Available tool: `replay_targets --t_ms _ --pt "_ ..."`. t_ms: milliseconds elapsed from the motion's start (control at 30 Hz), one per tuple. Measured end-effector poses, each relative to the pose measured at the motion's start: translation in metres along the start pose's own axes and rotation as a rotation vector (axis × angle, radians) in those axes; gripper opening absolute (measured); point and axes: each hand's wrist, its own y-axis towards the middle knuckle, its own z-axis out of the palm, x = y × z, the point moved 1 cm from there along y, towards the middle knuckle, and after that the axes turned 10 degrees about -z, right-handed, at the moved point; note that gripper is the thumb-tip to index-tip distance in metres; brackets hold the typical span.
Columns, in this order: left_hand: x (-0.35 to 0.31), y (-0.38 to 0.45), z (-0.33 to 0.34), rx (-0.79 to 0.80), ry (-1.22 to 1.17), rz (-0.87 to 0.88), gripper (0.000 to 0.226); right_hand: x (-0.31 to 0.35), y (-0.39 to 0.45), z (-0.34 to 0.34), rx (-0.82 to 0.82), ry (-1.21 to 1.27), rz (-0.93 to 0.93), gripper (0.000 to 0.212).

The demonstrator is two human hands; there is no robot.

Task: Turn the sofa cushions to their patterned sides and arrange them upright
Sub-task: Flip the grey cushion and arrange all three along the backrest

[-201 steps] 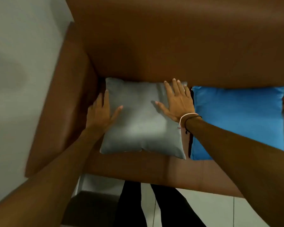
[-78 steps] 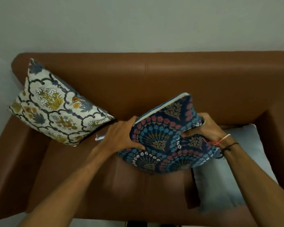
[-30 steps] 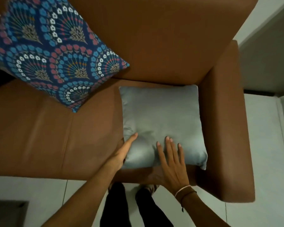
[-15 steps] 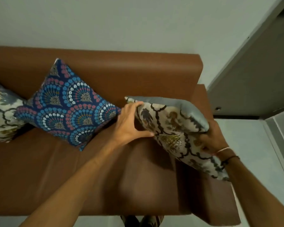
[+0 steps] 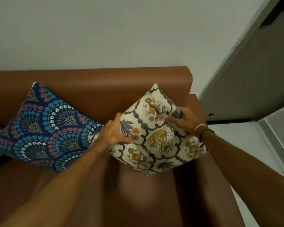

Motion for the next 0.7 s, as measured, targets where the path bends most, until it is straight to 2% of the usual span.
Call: replay_targets --t_ms 133,233,300,433,533,633,700 --pt "-0.003 0.025 -0.003 -0.061 -0.019 -0.065 0.105 -0.011 0.041 0.005 -0.104 -0.133 -0.054 0.032" --pt "-0.003 0.038 -0.001 -0.096 -0.009 -0.108 0.104 -0.022 0.060 0.013 -0.213 -0.205 -0.048 0.045" --pt "-0.001 0.043 0.000 -0.119 0.003 -0.122 0.101 -0.025 0.066 0.019 -0.266 -0.260 -0.020 0.046" --pt "0.005 0.042 0.008 -0.176 0.076 -0.108 0.103 -0.023 0.057 0.029 -0.259 -0.347 -0.027 0.040" --pt "0.009 0.037 0.012 -0.194 0.125 -0.060 0.105 -0.021 0.038 0.032 -0.240 -0.407 -0.064 0.055" --pt "0.006 0.034 0.015 -0.166 0.132 0.009 0.097 -0.032 0.015 0.034 -0.139 -0.469 0.009 0.082" --pt "-0.001 0.035 0.016 -0.151 0.150 0.037 0.092 -0.040 0.002 0.036 -0.128 -0.476 0.053 0.092"
